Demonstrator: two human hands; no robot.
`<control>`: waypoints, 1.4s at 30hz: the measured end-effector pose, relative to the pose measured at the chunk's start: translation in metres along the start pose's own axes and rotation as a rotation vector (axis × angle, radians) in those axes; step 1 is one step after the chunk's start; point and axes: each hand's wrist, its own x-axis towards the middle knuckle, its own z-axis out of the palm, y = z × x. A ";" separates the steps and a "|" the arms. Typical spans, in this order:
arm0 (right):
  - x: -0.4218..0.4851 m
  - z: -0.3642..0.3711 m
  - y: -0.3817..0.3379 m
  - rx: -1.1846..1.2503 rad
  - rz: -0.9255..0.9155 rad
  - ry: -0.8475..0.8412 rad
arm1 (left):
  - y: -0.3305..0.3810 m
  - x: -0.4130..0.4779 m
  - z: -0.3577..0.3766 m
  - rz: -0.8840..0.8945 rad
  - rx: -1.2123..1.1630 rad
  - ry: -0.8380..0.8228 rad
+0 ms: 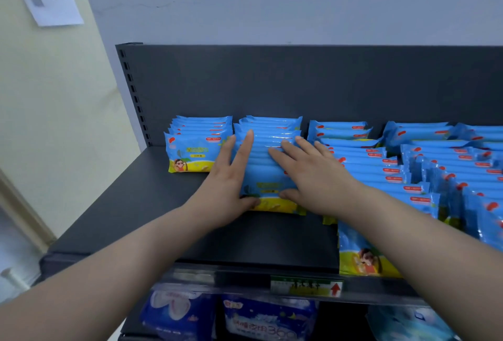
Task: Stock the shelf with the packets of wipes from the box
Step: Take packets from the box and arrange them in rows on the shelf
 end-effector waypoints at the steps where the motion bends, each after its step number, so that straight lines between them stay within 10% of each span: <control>1: -0.002 0.000 0.001 0.012 0.001 0.006 | 0.001 -0.002 0.000 -0.005 0.024 0.008; 18: -0.020 0.003 0.006 -0.036 -0.085 0.076 | 0.020 -0.009 0.008 -0.037 0.534 0.102; 33: -0.094 -0.023 0.075 0.302 0.012 0.068 | 0.077 -0.008 0.009 0.094 0.246 0.201; 42: -0.143 0.007 0.093 0.151 0.036 0.137 | 0.127 -0.001 0.041 0.283 0.356 -0.012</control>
